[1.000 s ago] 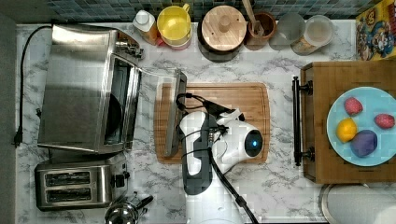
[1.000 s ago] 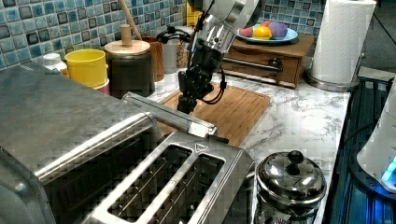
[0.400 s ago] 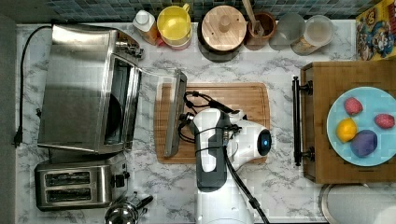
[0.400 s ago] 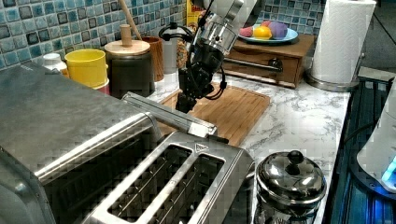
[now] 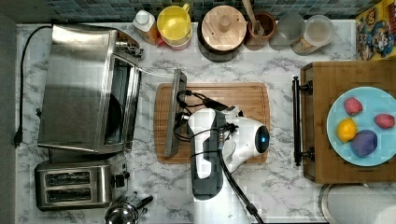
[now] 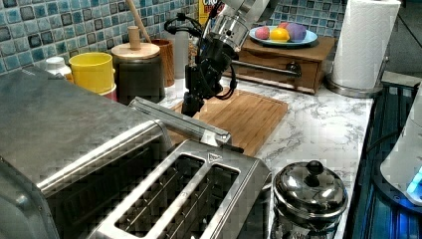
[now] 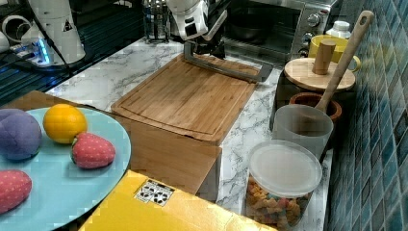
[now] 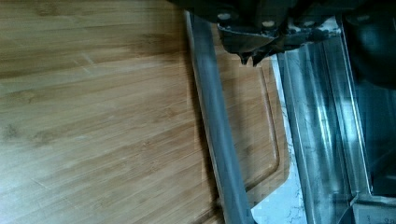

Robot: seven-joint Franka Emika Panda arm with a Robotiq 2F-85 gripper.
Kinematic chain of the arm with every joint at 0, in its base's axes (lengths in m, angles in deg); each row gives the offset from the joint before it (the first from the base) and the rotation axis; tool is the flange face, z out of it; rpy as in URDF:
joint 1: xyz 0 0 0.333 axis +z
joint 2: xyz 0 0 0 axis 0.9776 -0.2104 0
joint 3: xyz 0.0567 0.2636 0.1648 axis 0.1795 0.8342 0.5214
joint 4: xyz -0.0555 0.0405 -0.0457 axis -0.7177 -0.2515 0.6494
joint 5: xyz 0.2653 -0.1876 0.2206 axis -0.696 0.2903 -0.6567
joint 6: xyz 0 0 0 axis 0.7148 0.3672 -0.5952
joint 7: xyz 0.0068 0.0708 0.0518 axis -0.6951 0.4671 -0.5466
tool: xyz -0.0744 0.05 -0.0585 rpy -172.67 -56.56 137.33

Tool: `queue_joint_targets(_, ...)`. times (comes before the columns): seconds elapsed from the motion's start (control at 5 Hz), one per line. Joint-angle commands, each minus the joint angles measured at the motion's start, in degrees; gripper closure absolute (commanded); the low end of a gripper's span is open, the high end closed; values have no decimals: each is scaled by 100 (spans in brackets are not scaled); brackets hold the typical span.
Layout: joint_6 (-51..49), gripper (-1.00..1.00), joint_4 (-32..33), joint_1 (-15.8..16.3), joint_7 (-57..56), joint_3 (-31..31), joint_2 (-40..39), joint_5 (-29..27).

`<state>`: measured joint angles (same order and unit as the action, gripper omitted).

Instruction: Close the oven.

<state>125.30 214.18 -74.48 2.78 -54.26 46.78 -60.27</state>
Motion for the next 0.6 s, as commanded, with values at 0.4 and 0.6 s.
queue_joint_targets(0.4,-1006,100,-1270,467,168,522,-29,148)
queue_joint_targets(0.6,-834,100,-1195,674,502,646,422,291)
